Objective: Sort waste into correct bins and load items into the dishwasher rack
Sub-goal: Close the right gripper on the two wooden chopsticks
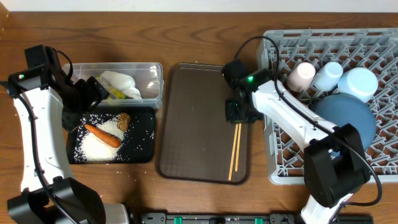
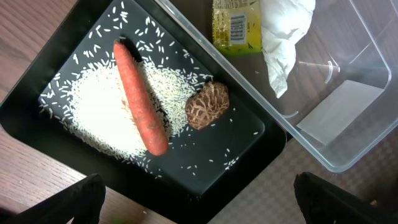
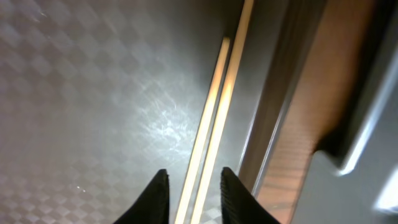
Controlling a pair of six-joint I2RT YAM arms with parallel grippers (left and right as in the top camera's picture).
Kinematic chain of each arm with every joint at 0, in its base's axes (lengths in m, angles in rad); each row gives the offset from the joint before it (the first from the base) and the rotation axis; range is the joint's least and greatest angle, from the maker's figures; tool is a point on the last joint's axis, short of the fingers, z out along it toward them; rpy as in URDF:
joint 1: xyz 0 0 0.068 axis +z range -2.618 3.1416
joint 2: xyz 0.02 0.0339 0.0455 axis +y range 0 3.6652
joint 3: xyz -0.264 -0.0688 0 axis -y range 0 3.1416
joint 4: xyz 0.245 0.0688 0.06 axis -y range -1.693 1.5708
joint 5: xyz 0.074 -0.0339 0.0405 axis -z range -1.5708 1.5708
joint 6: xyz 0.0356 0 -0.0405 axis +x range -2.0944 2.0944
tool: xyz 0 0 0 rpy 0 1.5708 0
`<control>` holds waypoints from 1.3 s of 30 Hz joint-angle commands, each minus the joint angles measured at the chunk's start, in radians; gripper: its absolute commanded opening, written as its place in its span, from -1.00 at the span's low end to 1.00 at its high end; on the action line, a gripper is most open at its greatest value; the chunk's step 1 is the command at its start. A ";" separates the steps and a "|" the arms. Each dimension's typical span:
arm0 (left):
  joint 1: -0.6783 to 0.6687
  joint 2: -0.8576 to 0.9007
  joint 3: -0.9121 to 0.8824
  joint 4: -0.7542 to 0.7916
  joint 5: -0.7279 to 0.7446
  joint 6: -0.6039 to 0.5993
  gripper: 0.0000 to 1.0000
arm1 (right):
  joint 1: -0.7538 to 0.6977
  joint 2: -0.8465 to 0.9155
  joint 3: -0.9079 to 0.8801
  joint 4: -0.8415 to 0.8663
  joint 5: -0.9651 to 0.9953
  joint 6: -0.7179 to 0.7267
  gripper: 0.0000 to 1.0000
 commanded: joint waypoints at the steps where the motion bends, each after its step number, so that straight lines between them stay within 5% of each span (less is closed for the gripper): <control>1: 0.004 -0.015 0.001 -0.003 -0.006 0.002 0.96 | 0.023 -0.004 -0.067 0.036 -0.072 0.096 -0.50; 33: 0.004 -0.015 0.001 -0.003 -0.006 0.002 0.96 | -0.009 0.093 -0.205 0.159 -0.201 0.142 -0.49; 39: 0.004 -0.015 0.001 -0.003 -0.006 0.002 0.96 | -0.029 0.111 -0.205 0.155 -0.225 0.143 -0.96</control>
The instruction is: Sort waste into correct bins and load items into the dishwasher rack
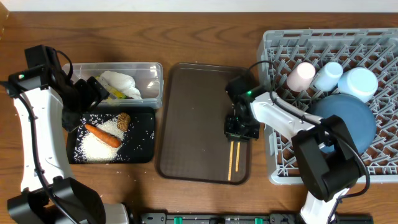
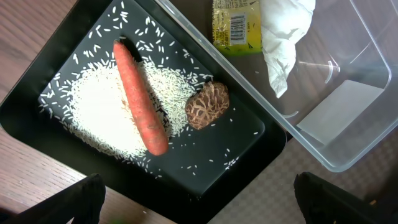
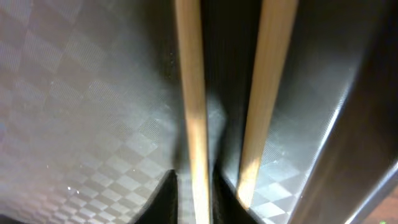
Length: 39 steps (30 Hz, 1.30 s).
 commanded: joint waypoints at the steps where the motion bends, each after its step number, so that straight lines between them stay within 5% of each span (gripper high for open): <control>1: 0.004 -0.015 0.001 -0.003 -0.006 0.002 0.96 | -0.011 0.056 -0.012 0.006 0.007 0.000 -0.99; 26: 0.004 -0.015 0.000 -0.003 -0.006 0.002 0.96 | -0.010 0.056 0.103 -0.001 0.151 -0.105 -0.97; 33: 0.004 -0.015 0.001 -0.003 -0.006 0.002 0.96 | -0.009 0.056 0.103 -0.001 0.154 -0.105 -0.64; 39: 0.004 -0.015 0.000 -0.003 -0.006 0.002 0.96 | -0.009 0.056 0.103 -0.001 0.154 -0.105 -0.79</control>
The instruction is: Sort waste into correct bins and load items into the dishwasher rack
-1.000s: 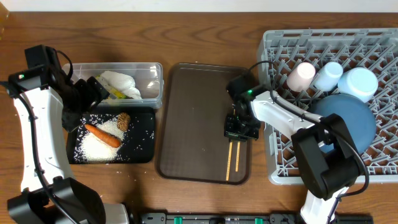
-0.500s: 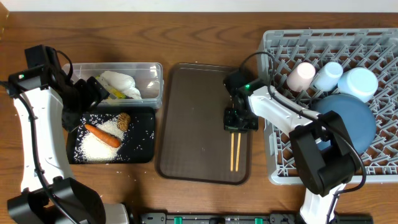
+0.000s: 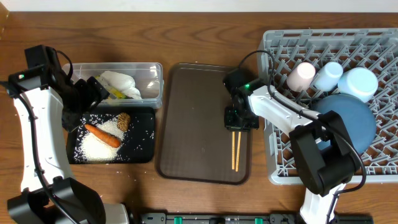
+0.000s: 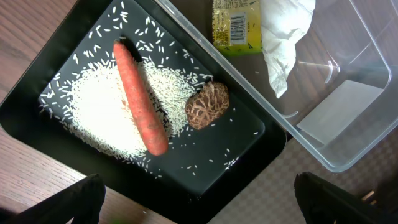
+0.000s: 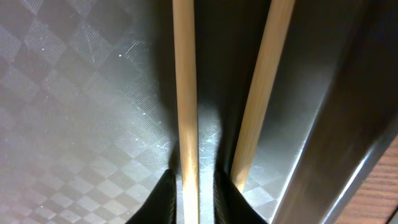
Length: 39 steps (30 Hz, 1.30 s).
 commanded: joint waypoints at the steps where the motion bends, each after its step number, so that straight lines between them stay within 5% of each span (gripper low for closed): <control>1: 0.004 -0.015 0.000 -0.003 -0.006 0.002 0.95 | -0.003 0.016 0.009 0.002 0.020 -0.004 -0.84; 12: 0.004 -0.015 0.000 -0.003 -0.006 0.002 0.96 | -0.004 0.015 0.015 0.006 0.020 -0.006 -0.98; 21: 0.004 -0.015 0.000 -0.003 -0.006 0.002 0.96 | -0.005 0.010 0.198 -0.015 -0.023 -0.065 -0.98; 31: 0.004 -0.015 0.000 -0.003 -0.006 0.002 0.96 | -0.044 0.008 0.516 -0.323 -0.018 -0.250 -0.98; 39: 0.004 -0.015 0.000 -0.003 -0.006 0.002 0.96 | -0.135 0.008 0.603 -0.519 -0.014 -0.346 -0.98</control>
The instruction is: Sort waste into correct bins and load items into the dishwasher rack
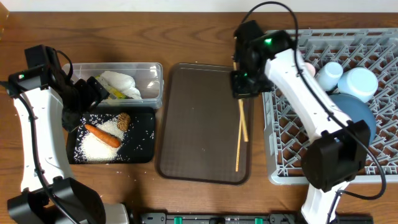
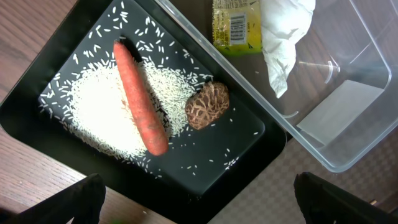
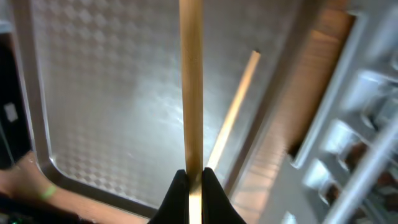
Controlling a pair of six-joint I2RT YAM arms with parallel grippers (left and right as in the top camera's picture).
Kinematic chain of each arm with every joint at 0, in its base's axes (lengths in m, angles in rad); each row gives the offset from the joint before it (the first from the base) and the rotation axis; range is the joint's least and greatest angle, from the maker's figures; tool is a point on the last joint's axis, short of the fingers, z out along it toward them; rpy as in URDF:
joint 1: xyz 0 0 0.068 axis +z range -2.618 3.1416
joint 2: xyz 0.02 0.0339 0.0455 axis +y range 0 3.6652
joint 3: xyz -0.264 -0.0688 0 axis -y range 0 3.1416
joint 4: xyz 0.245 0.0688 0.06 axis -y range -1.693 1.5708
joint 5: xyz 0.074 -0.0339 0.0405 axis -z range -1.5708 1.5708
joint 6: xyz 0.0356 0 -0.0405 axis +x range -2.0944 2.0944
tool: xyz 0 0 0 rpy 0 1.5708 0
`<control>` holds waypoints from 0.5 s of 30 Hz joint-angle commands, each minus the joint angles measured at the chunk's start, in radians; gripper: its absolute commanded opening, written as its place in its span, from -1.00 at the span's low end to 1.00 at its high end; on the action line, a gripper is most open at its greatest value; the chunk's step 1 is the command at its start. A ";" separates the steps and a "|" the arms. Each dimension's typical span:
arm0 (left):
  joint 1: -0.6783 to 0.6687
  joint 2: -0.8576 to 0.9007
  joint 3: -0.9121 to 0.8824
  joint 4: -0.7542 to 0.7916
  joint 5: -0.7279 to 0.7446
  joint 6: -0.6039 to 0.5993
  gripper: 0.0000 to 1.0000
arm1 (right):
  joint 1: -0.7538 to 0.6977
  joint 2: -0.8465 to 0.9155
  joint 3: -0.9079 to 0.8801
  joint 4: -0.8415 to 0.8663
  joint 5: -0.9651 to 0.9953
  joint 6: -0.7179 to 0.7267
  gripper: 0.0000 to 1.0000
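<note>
My right gripper (image 1: pixel 244 85) (image 3: pixel 191 178) is shut on one wooden chopstick (image 1: pixel 243 121) (image 3: pixel 191 81) and holds it above the right side of the brown tray (image 1: pixel 193 124), next to the grey dishwasher rack (image 1: pixel 292 155). A second chopstick (image 1: pixel 237 155) (image 3: pixel 233 115) lies on the tray. My left gripper (image 1: pixel 92 93) (image 2: pixel 199 204) stands open over the near corner of the black tray (image 2: pixel 249 146), which holds rice, a carrot (image 2: pixel 140 99) and a mushroom (image 2: pixel 207 106).
A clear plastic bin (image 1: pixel 152 81) behind the black tray holds a white tissue (image 2: pixel 283 31) and a yellow packet (image 2: pixel 235 28). The rack carries a pink cup (image 1: pixel 303 73), two pale blue cups and a blue plate (image 1: pixel 348 115).
My right gripper was low on the brown tray around one chopstick; now it is higher and farther back, with that chopstick lifted off. The other chopstick stays on the tray. The left arm is unchanged.
My right gripper stood open above the pair of chopsticks on the brown tray. Then it was down on them with one stick between its fingers, and stayed so. Now it holds that stick above the tray. The left gripper has hung open over the black tray throughout.
</note>
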 commanded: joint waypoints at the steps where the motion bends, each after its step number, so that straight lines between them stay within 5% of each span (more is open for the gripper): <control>1: 0.004 -0.015 0.000 -0.003 -0.006 0.002 0.96 | -0.058 0.001 0.025 -0.034 0.009 -0.072 -0.98; 15: 0.004 -0.015 0.000 -0.003 -0.006 0.002 0.96 | -0.204 0.001 0.019 -0.079 0.134 -0.105 -0.98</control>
